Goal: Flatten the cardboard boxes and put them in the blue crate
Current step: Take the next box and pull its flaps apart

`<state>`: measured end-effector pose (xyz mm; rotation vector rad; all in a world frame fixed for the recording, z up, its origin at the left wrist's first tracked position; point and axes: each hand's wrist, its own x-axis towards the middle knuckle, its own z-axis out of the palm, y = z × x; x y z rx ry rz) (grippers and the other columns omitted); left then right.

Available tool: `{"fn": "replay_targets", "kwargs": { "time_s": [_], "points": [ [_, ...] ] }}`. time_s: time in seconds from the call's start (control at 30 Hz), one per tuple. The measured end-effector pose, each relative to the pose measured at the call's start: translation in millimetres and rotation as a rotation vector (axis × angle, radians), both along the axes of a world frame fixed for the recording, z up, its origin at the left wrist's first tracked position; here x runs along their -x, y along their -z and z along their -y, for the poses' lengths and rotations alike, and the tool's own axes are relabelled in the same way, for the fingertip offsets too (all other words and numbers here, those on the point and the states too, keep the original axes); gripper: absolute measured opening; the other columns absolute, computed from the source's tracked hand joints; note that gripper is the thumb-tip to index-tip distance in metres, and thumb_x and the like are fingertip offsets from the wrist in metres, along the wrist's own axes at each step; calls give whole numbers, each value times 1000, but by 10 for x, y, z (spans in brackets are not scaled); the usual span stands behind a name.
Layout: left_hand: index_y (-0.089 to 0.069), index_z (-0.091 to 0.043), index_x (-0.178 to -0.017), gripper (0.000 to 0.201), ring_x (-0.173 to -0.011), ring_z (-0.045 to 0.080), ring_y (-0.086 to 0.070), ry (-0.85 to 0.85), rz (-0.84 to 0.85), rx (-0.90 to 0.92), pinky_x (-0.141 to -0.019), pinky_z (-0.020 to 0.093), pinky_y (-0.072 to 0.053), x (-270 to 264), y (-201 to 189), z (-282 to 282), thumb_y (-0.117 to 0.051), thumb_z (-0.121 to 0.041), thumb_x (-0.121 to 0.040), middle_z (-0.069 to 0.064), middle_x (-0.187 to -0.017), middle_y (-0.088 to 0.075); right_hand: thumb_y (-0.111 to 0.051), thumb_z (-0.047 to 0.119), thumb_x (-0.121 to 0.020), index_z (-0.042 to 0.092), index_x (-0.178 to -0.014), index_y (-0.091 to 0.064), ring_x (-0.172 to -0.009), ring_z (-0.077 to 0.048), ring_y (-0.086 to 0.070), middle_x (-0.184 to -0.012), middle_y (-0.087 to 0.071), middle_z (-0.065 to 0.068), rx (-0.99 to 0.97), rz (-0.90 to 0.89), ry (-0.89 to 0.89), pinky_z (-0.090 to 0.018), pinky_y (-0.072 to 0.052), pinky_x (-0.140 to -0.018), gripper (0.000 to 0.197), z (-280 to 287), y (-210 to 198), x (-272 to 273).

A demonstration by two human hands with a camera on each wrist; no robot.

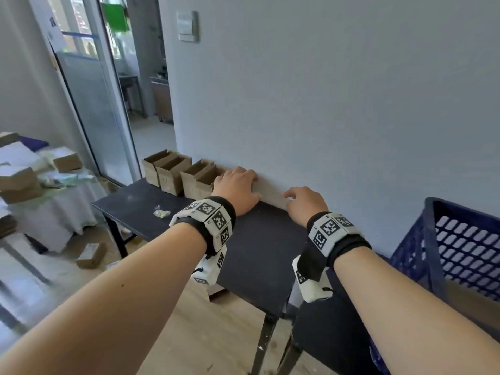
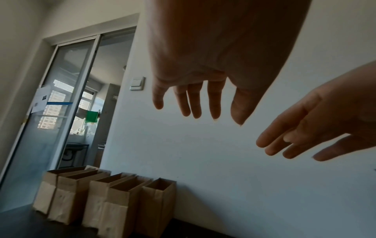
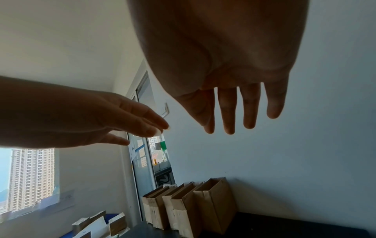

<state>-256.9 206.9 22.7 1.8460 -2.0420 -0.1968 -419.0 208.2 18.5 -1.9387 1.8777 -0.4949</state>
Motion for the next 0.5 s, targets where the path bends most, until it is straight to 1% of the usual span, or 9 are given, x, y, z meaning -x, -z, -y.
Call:
{"fn": "replay_targets", "kwargs": {
  "time_s": [0.17, 0.27, 0.37, 0.43, 0.5],
  "points": [
    [-51, -24, -128, 40, -128, 24, -39, -7, -31, -39, -107, 42, -33, -855, 153, 443, -55, -33, -89, 4, -137, -45, -42, 9, -91, 21, -127, -58, -125, -23, -49, -135, -55, -2, -16, 54, -8, -28, -37, -104, 41, 475, 166, -639],
    [-52, -23, -127, 39, -126, 24, -40, 2, -55, -65, -104, 41, -36, -1204, 270, 692, -56, -30, -88, 5, -135, -46, -44, 6, -90, 19, -121, -63, -121, -22, -52, -129, -60, -2, -1, 77, 14, -24, -37, -99, 38, 687, 277, -867],
    [-53, -21, -126, 39, -125, 25, -42, 43, -75, -105, -104, 41, -38, -1377, 432, 929, -57, -29, -89, 6, -135, -46, -45, 4, -89, 17, -115, -67, -117, -21, -55, -123, -64, -3, 17, 91, 42, -22, -38, -95, 36, 850, 398, -989],
    [-54, -20, -126, 39, -124, 25, -43, 76, -83, -123, -103, 41, -39, -1412, 550, 1102, -58, -29, -88, 6, -134, -47, -47, 3, -88, 17, -111, -69, -114, -20, -57, -118, -66, -3, 20, 111, 68, -23, -40, -95, 34, 978, 506, -1017],
    [-53, -19, -126, 39, -123, 24, -44, 101, -97, -141, -102, 40, -39, -1412, 668, 1289, -58, -29, -89, 6, -134, -47, -49, 3, -88, 18, -107, -70, -110, -19, -59, -113, -68, -2, 14, 119, 87, -21, -41, -91, 32, 1127, 631, -1018]
  ]
}}
